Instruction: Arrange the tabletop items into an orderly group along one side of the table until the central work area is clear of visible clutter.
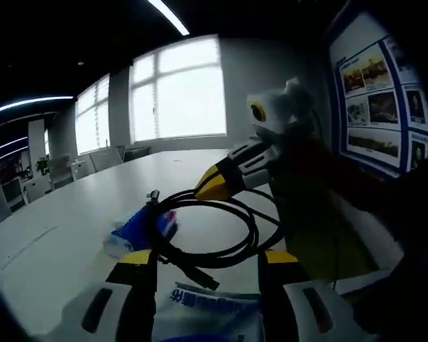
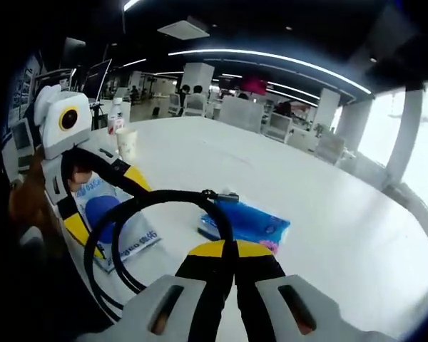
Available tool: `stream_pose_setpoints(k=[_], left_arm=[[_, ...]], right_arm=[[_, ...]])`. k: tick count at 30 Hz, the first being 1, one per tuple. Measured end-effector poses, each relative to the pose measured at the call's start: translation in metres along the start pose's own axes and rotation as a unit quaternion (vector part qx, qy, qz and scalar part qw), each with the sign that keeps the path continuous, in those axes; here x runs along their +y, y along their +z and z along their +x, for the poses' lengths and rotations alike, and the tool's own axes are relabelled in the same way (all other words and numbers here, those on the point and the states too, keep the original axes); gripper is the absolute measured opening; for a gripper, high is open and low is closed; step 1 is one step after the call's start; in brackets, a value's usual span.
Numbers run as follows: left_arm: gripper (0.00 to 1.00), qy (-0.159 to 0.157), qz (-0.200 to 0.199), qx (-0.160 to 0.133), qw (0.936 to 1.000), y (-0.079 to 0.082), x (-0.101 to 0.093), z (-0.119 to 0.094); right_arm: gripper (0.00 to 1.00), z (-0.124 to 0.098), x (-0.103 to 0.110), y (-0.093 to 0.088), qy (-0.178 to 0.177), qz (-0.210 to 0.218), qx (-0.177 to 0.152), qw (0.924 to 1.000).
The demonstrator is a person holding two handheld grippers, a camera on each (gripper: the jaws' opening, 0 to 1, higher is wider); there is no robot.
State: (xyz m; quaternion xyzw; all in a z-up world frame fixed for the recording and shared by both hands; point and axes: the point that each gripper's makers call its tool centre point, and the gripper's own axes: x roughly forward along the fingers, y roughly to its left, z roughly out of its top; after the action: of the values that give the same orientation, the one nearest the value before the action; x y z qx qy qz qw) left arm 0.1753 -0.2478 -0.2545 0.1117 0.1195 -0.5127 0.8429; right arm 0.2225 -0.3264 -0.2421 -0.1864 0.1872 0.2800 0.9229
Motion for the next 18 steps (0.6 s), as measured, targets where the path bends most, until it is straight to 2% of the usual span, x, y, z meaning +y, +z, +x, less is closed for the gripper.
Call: stream_pose_setpoints(k=[12,18], left_arm=[[0.56,-0.003,0.002,0.001,1.0,-0.003,-0.007,0.002],[0.56,-0.006,0.009,0.01,0.9999,-0.008,-0.021,0.002]], right_arm=[[0.0,-0.007,0.001,-0.008,-0.007,-0.004,0.001,1.0],[0.0,-0.011,0.002,-0.013,-0.01,-0.009,0.004,0.9999]])
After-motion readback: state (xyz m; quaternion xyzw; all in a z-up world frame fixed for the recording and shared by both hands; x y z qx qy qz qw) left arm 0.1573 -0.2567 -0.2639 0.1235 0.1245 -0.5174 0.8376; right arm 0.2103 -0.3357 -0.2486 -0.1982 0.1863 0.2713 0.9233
